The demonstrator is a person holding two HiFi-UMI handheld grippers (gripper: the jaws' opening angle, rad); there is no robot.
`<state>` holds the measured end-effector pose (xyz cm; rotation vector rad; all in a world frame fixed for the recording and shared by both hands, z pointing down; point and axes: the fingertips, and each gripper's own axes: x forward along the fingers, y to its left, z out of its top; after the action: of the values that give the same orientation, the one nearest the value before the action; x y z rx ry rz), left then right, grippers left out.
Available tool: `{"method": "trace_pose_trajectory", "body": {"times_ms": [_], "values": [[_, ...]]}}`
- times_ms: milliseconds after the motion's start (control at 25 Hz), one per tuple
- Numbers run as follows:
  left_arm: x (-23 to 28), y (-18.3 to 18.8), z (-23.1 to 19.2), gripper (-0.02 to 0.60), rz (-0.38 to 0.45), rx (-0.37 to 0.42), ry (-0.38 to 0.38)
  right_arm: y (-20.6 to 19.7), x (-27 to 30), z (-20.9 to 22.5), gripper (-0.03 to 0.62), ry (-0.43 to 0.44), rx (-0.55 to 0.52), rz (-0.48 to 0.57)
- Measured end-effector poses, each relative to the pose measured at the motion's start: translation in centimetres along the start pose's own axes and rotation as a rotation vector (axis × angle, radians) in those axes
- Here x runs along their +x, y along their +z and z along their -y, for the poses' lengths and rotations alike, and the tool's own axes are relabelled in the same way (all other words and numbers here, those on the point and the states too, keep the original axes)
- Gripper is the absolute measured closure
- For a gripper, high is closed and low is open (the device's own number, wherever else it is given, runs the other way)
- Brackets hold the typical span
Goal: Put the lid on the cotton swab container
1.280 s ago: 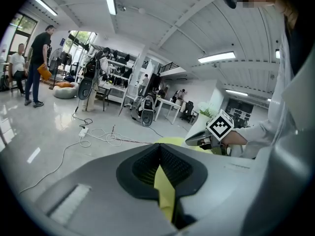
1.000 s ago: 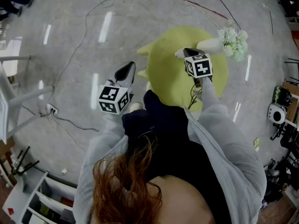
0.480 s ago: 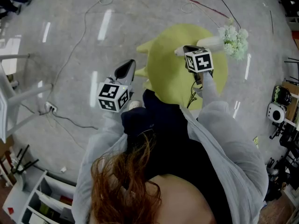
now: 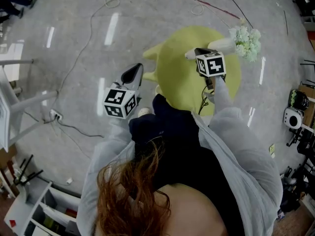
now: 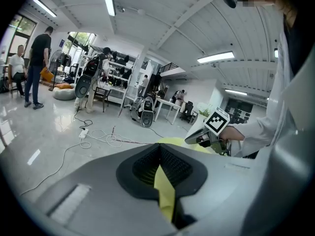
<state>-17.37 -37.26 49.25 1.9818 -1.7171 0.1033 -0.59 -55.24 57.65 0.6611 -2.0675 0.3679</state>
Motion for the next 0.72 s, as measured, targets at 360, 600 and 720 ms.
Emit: {"method": "trace_pose_trajectory", "body": {"times_ms": [360, 600, 720], "values": [[-0.7, 0.4, 1.3, 0.565, 0.017, 0.057, -0.065, 1.4, -5.0, -1.8, 0.592, -0.012, 0.072, 0.214], [-1.8, 1.0, 2.3, 0.563, 0.034, 0.092, -0.104, 1.3, -9.5, -2.8, 0.592, -0.046, 0.141, 0.353], [-2.5, 1.5, 2.5, 0.565, 0.045, 0.114, -0.121, 1.4, -11.7, -3.5, 0.592, -0.069, 0.171, 0.421]]}}
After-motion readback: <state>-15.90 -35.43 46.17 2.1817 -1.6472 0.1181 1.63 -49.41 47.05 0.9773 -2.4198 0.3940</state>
